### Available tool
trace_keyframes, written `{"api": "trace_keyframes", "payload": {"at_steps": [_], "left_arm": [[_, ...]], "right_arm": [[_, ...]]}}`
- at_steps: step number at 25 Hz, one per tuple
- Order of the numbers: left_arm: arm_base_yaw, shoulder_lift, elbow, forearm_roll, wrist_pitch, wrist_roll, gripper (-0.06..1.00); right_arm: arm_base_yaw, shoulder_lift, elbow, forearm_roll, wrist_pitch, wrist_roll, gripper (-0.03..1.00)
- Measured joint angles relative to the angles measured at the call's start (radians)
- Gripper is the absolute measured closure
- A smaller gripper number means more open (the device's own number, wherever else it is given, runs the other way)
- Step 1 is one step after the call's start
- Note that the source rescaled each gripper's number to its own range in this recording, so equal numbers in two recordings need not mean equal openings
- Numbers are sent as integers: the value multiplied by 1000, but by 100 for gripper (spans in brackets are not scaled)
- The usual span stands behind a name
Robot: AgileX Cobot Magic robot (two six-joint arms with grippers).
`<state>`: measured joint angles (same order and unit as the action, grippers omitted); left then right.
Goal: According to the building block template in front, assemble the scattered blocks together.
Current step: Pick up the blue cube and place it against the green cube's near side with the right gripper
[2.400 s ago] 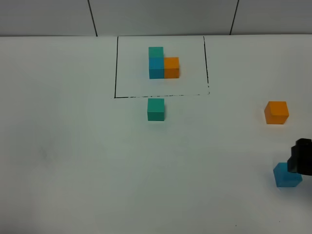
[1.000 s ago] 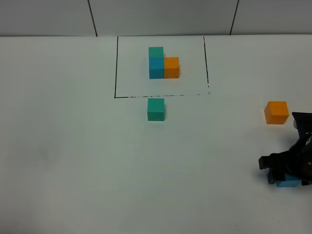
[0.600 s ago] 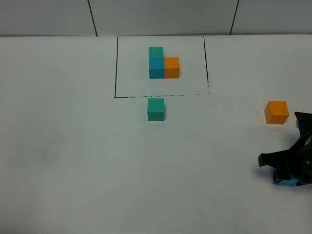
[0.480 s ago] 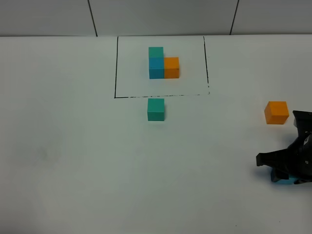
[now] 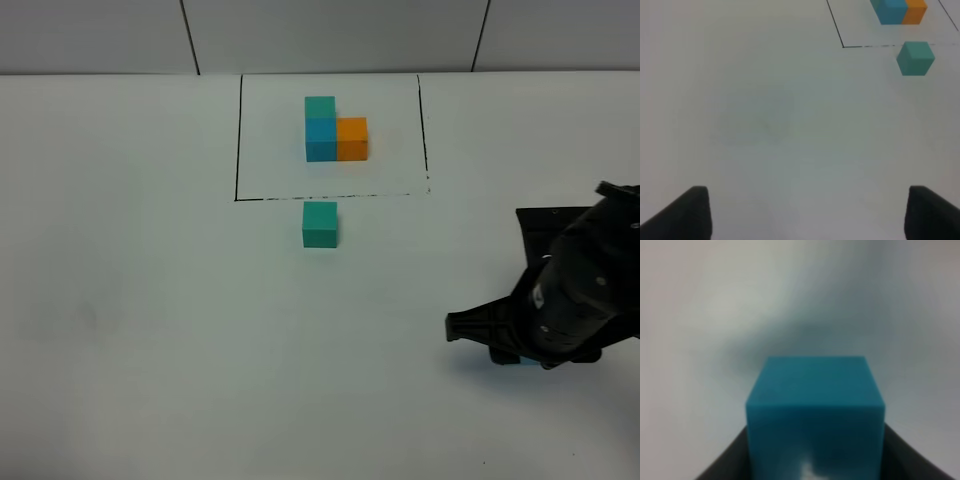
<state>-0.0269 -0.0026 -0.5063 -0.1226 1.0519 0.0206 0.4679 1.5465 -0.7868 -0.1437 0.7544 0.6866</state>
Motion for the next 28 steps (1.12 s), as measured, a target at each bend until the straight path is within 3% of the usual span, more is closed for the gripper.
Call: {"api": "trace_keyframes", "payload": {"at_steps": [3,6,21,28], "left_arm": [[0,0,0,-1,0,0,30],[0,0,0,-1,0,0,30],[0,0,0,-1,0,0,30],[0,0,0,-1,0,0,30]], "right_arm": [[83,38,-75,-59,51,141,94],[136,94,-154,-64,71,193,94],[285,487,-659,-58,189,133,94],[294,546,-728,-72,210,131,94]]}}
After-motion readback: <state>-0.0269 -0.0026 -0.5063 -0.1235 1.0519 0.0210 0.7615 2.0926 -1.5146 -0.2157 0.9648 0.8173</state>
